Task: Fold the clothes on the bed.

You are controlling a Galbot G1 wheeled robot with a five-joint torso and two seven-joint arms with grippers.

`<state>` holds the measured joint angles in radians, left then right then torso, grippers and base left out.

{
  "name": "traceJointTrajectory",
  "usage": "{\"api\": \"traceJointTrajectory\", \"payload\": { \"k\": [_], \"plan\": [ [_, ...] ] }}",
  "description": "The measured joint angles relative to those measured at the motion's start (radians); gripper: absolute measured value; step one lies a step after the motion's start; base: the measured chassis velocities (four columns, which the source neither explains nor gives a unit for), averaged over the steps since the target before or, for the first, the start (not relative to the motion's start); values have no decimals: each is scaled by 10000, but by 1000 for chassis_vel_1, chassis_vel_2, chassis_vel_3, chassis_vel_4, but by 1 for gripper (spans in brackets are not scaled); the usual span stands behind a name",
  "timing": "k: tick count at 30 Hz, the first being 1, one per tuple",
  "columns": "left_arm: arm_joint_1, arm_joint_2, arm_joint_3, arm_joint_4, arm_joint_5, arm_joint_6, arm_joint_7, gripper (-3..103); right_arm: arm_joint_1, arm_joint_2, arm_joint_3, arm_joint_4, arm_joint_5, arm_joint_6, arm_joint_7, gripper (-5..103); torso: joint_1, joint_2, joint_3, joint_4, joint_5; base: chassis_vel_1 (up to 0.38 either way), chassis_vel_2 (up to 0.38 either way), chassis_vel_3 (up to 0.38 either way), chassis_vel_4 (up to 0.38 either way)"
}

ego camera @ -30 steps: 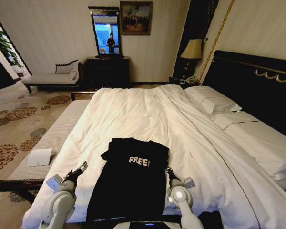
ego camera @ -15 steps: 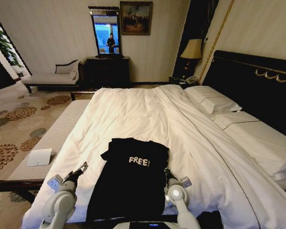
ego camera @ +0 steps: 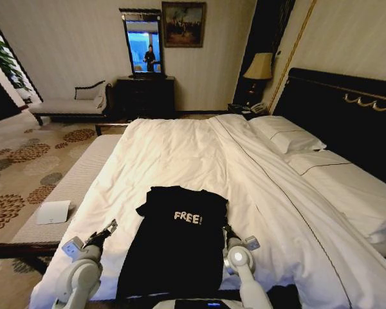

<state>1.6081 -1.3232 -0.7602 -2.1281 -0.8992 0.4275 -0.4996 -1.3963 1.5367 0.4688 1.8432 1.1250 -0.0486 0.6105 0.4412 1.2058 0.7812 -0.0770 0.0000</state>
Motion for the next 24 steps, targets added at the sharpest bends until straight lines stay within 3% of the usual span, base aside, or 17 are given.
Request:
{"api": "traceJointTrajectory", "payload": {
  "k": [24],
  "plan": [
    [167, -235, 4, -155, 95, -85, 23, 100, 317, -1063, 1209, 495, 69, -196, -166, 0, 0, 0, 0, 0, 0, 0, 0, 0, 0]
  ]
}}
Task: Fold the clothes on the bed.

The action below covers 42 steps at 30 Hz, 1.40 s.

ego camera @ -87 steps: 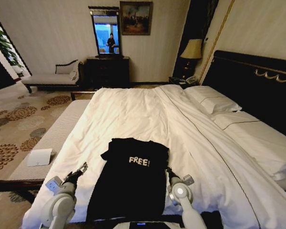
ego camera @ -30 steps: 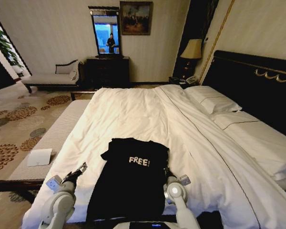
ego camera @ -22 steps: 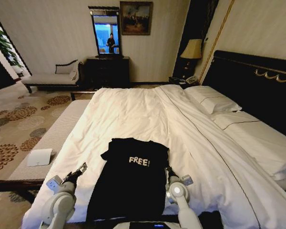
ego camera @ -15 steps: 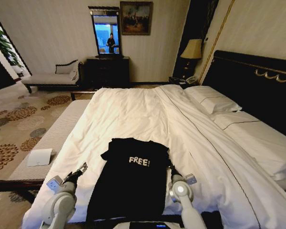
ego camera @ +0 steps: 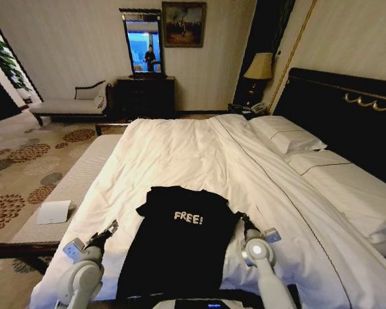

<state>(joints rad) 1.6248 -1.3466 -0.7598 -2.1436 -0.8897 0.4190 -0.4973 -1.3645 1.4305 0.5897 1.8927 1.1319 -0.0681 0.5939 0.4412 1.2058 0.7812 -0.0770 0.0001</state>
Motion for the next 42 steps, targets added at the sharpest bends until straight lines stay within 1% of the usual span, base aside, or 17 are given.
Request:
{"api": "traceJointTrajectory", "payload": {
  "k": [8, 9, 11, 15, 17, 20, 21, 23, 24, 25, 26, 30, 32, 35, 37, 39, 42],
  "plan": [
    [62, -136, 56, -38, 125, -50, 31, 100, -344, 47, 33, 51, -98, -6, -47, 0, 0, 0, 0, 0, -2, 0, 0, 0, 0],
    [61, -148, 70, -34, 143, -52, 32, 100, -410, 59, 16, 24, -138, -10, -34, -2, 0, 0, 0, -1, -1, 0, 0, 0, 0],
    [52, -157, 83, -21, 156, -52, 32, 100, -465, 72, -1, 3, -173, -12, -20, -2, 0, 0, 0, 0, -1, 0, 0, 0, 0],
    [-5, -161, 113, 46, 190, -54, 35, 100, -694, 181, -17, -27, -385, -14, 85, 18, 0, 0, -1, -1, -2, 0, 0, 0, 0],
    [-13, -159, 113, 55, 191, -54, 35, 100, -727, 216, 8, 6, -432, -14, 144, 18, 0, 0, 0, -1, -1, 0, 0, 0, 0],
    [-9, -148, 89, 85, 193, -54, 35, 100, -721, 237, 164, 153, -442, 36, 225, 34, 0, 0, -1, -2, -2, 0, 0, 0, 0],
    [-9, -148, 89, 85, 193, -54, 35, 100, -721, 237, 164, 153, -442, 36, 225, 34, 0, 0, -1, -2, -2, 0, 0, 0, 0],
    [22, -137, 63, 97, 206, -54, 35, 100, -616, 143, 206, 198, -337, 76, 233, 45, -1, 0, -1, 0, -2, 0, 0, 0, 0],
    [37, -133, 57, 98, 217, -54, 34, 100, -589, 108, 204, 253, -308, 85, 234, 45, 0, 0, -1, 1, -1, 0, 0, 0, 0],
    [48, -132, 48, 98, 225, -55, 34, 100, -598, 83, 170, 380, -263, 86, 234, 51, 0, 0, 0, 0, -1, 0, 0, 0, 0],
    [48, -132, 48, 98, 225, -55, 34, 100, -598, 83, 170, 380, -263, 86, 234, 51, 0, 0, 0, 0, -1, 0, 0, 0, 0],
    [75, -136, 33, 75, 248, -55, 27, 100, -986, 111, -392, 1490, 128, -62, 225, 73, 0, 0, -1, 0, -2, 0, 0, 0, 0],
    [76, -145, 33, 74, 256, -54, 25, 100, -1074, 139, -536, 1637, 166, -95, 226, 73, 0, 0, -1, 0, -3, 0, 0, 0, 0],
    [101, -234, 63, 63, 325, -54, 22, 100, -1397, 294, -1239, 1846, 59, -182, 244, 89, -1, 1, -1, 0, -4, 0, 0, 0, 0],
    [107, -259, 75, 60, 347, -55, 23, 100, -1449, 351, -1416, 1745, -85, -183, 244, 89, -2, 1, -1, 0, -3, 0, 0, 0, 0],
    [120, -291, 81, 55, 371, -56, 22, 100, -1493, 453, -1695, 1416, -372, -157, 242, 97, -2, 1, -1, -1, -1, 0, 0, 0, 0],
    [136, -301, 75, 51, 376, -63, 22, 100, -1427, 519, -1849, 1085, -476, -131, 228, 100, -2, 1, -1, -1, -2, 0, 0, 0, 0]
  ]
}}
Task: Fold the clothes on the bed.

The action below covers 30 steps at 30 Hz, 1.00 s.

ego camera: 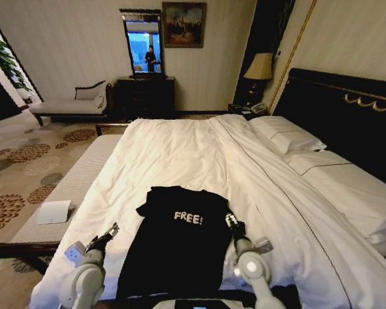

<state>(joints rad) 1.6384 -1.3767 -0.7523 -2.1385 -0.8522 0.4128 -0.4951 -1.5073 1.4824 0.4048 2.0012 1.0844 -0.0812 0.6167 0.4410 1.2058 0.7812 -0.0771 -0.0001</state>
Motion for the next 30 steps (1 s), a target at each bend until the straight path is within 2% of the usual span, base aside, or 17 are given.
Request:
{"api": "traceJointTrajectory", "payload": {
  "k": [8, 22, 23, 24, 27, 30],
  "plan": [
    [43, -4, -28, 5, 10, -37, 0, 100, 583, 122, 101, -778, -48, 142, 0, 100, 1, 0, 0, 0, 0, 0, 0, 0, 0],
    [-20, -37, 31, 84, 47, -44, 2, 100, 1006, 16, 488, -1168, 270, 152, 29, 101, 1, -1, 0, 0, 1, 0, 0, 0, 0],
    [-20, -39, 33, 85, 50, -44, 3, 100, 1048, 15, 503, -1214, 295, 155, 29, 97, 2, 0, 0, 0, 1, 0, 0, 0, 0],
    [-20, -39, 33, 85, 50, -44, 3, 100, 1048, 15, 503, -1214, 295, 155, 29, 97, 2, 0, 0, 0, 1, 0, 0, 0, 0],
    [-10, -39, 34, 86, 56, -44, 4, 100, 1137, 46, 530, -1288, 357, 165, 25, 82, 2, -1, 0, 0, 1, 0, 0, 0, 0],
    [-5, -40, 32, 86, 58, -45, 4, 100, 1143, 64, 530, -1290, 360, 167, 20, 77, 2, 0, 0, 0, 1, 0, 0, 0, 0]
  ]
}}
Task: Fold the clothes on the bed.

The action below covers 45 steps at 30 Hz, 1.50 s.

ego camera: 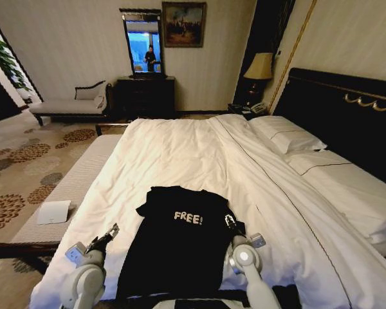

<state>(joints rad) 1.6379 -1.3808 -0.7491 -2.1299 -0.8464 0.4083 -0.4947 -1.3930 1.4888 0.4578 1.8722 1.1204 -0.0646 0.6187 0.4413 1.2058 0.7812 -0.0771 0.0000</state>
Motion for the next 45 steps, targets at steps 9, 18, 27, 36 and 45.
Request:
{"api": "traceJointTrajectory", "payload": {
  "k": [9, 18, 27, 36, 45],
  "plan": [
    [22, -36, -2, 0, 47, -18, 2, 100, 111, 2, 133, -74, 68, 64, -2, 44, 0, 0, 0, 1, 0, 0, 0, 0, 0],
    [49, -23, -18, -16, 65, -35, 4, 100, 350, -160, 735, -188, 395, 123, 29, 5, 0, 0, 0, 0, 0, 0, 0, 0, 0],
    [24, 6, -2, -41, 75, -35, 3, 100, 806, -461, 1244, -503, 805, 106, 49, 0, 0, 0, 0, 1, 1, 0, 0, 0, 0],
    [21, 10, -7, -22, 77, -33, 0, 100, 1320, -601, 1571, -810, 1148, -3, 63, 0, 0, -1, 1, 2, 0, 0, 0, 0, 0],
    [-102, -1, 73, 142, 81, -33, 0, 100, 1089, -606, 1968, -804, 1226, -99, 65, 13, 0, 0, 0, -2, -2, 0, 0, 0, 0]
  ]
}}
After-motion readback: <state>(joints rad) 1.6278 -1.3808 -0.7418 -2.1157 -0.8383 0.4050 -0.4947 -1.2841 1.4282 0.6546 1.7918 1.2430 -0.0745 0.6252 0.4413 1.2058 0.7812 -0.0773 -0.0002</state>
